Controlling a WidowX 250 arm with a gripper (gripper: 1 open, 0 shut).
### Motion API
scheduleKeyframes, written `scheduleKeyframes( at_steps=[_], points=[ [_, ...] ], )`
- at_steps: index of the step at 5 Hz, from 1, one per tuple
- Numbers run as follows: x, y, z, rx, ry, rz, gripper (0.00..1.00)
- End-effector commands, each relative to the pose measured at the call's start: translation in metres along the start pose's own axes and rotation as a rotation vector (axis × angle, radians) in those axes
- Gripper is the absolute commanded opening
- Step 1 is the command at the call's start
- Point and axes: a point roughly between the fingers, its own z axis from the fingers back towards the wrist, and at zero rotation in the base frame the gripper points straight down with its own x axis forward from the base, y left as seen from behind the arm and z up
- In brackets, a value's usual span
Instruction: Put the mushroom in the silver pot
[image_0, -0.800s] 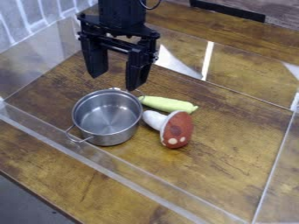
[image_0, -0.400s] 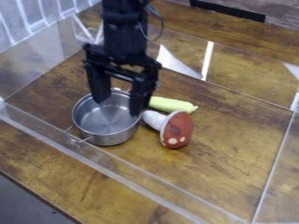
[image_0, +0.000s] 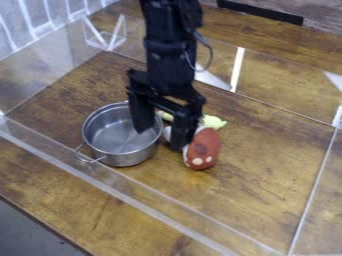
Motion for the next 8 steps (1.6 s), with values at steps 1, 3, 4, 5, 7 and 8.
scheduleKeyframes(
  at_steps=[1,3,4,5,7,8],
  points=[
    [0.017,-0.006,0.002,0.004,-0.092,-0.114,1.00],
    [0.034,-0.016,-0.006,0.014,-0.156,-0.220,1.00],
    [0.042,-0.024,-0.002,0.007,-0.182,-0.245,1.00],
    [0.050,-0.021,-0.003,0.000,-0.192,-0.237,1.00],
    [0.052,0.004,-0.019,-0.003,-0.196,-0.150,1.00],
    [0.052,0.020,-0.024,-0.002,-0.194,-0.158,1.00]
  ],
)
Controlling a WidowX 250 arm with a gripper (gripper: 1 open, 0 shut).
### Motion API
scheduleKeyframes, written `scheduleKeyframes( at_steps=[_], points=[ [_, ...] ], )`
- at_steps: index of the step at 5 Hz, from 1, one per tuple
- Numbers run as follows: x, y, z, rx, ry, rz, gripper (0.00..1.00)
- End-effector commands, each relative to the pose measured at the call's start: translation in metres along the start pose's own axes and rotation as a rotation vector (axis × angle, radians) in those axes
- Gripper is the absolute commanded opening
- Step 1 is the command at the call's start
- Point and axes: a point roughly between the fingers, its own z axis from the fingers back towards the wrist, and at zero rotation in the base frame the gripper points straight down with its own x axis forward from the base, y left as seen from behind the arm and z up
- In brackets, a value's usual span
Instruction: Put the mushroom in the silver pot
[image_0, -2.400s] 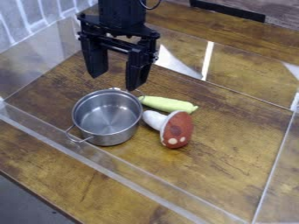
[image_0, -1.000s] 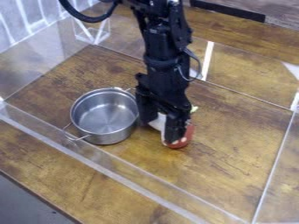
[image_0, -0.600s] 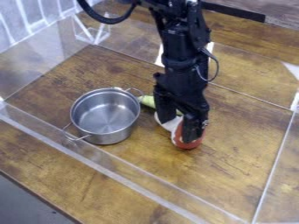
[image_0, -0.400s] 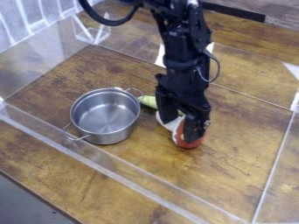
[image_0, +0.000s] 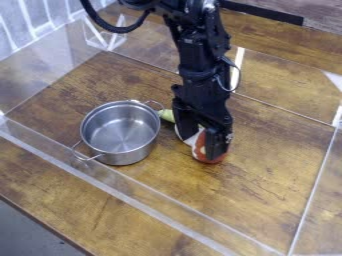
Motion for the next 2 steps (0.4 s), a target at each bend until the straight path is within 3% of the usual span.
scheduleKeyframes(
  at_steps=[1,2],
  points=[
    [-0.0025,0.0278,0.0035,0.011,-0.026,0.012,1.00],
    [-0.0068,0.0351,0.0063,0.007,-0.034,0.007,1.00]
  ],
)
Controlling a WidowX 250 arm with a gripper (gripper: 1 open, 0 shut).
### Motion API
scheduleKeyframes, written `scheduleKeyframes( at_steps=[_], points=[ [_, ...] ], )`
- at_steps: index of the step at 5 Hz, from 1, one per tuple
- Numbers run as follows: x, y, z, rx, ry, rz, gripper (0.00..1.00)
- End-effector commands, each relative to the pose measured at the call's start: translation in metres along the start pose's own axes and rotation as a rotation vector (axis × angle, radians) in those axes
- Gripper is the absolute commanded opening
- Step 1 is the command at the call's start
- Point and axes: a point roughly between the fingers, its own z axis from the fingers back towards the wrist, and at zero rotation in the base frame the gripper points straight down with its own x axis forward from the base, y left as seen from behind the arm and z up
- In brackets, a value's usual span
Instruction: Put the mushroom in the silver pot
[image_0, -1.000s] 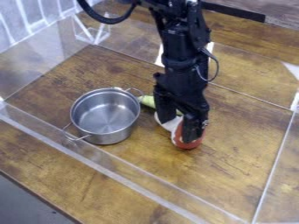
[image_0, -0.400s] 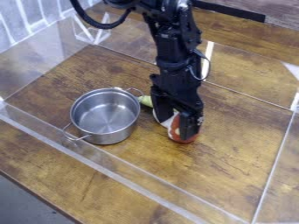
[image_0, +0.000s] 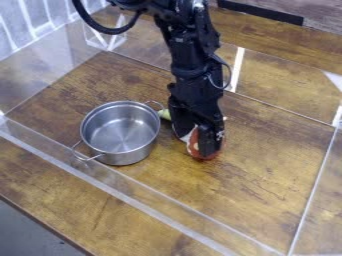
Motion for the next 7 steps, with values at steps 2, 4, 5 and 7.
scheduleKeyframes(
  at_steps=[2,4,5,7],
  points=[
    [-0.006,0.010,0.021,0.016,-0.040,0.039,1.00],
    [-0.013,-0.016,0.016,0.007,-0.051,0.029,1.00],
    [-0.005,-0.023,0.015,-0.004,-0.050,0.003,1.00],
    [-0.004,-0.040,0.016,-0.013,-0.046,-0.012,0.00]
  ],
)
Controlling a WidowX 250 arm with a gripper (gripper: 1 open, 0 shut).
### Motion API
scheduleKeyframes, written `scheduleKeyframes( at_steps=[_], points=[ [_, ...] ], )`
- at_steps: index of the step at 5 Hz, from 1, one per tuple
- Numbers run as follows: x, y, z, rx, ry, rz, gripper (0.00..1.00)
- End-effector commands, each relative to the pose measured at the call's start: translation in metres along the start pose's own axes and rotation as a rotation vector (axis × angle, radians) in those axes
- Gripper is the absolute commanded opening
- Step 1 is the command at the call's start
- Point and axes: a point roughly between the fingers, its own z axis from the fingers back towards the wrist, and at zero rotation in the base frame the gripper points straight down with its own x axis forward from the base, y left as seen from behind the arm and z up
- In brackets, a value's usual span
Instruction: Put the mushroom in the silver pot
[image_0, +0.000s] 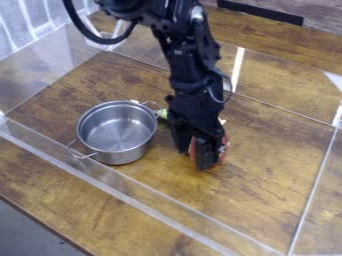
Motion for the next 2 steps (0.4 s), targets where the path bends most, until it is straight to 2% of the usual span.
scheduleKeyframes(
  at_steps=[1,2],
  points=[
    [0.000,-0.017,0.040,0.049,-0.051,-0.026,0.00],
    [0.006,-0.016,0.071,0.097,-0.063,0.000,0.00]
  ],
)
